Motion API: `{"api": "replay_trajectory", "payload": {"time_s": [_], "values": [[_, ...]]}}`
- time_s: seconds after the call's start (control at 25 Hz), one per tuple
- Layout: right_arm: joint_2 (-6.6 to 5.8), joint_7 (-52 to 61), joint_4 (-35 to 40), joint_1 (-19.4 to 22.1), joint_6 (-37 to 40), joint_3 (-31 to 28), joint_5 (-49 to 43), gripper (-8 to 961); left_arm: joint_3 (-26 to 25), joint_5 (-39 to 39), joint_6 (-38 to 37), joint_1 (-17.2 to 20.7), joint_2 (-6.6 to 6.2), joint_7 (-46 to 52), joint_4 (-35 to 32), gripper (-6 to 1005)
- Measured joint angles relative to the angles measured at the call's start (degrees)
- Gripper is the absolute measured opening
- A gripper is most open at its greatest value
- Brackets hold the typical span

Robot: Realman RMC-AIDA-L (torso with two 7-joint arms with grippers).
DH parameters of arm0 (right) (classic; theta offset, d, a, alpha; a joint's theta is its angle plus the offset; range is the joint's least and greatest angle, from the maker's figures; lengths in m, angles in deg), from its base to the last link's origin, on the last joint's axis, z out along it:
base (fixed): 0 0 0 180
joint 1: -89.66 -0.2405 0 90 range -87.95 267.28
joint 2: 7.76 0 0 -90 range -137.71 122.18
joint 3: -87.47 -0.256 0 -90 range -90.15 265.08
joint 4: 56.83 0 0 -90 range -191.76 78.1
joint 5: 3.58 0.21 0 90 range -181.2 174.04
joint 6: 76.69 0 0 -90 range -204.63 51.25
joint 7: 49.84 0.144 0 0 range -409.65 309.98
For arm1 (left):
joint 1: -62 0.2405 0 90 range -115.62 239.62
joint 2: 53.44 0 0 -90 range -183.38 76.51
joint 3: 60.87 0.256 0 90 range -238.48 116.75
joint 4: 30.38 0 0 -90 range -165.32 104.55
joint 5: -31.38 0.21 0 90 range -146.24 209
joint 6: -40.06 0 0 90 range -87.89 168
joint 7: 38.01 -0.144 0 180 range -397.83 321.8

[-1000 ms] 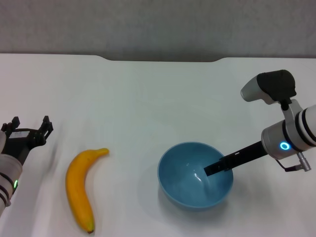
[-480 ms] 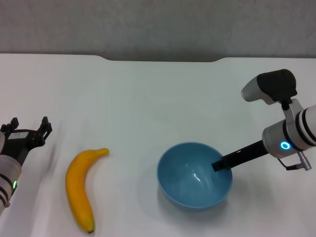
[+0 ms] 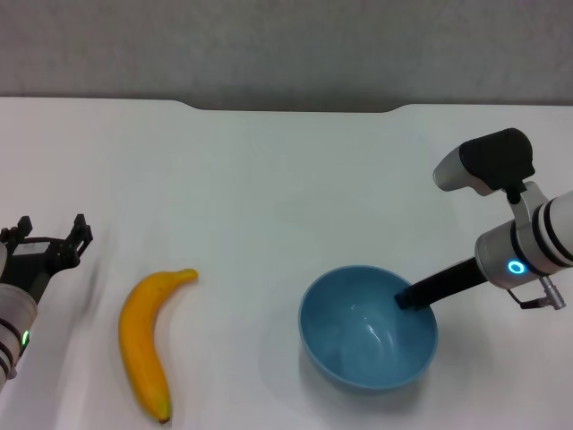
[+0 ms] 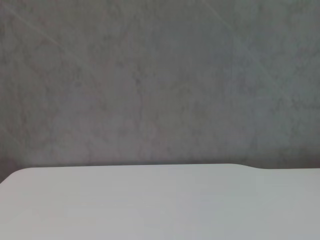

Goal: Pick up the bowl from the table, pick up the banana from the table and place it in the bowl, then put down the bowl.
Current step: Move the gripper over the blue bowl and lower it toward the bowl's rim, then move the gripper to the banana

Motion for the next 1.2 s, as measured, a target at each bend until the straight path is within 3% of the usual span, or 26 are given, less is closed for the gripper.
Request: {"api": "replay_trajectory", "payload": {"time_s": [0.2,0.4,0.56,0.88,1.2], "values": [[0.07,0.1,0.0,0.2,-0.9,0.0,0.0,37,0.0,0.0,0.0,0.0,0.0,0.0,0.0,812],[0.08,0.0,0.9,1.3,-1.9,-0.1,1.3,31,0.0,0.2,0.8,0.1,-0.01,-0.2,0.2,811],[0.04,0.1,7.7,6.3,-2.1,-0.1,3.2,31,0.1,0.2,5.7,-0.9,-0.15,-0.5,1.5,809],[-0.23,0.5,12.8,11.3,-2.9,-0.7,3.8,31,-2.2,0.3,14.4,-0.3,-0.78,-7.8,13.1,804],[-0.24,0.5,12.4,12.0,-3.8,-0.5,3.8,31,-11.7,-0.1,24.1,2.8,-1.52,-16.3,26.5,800]]}}
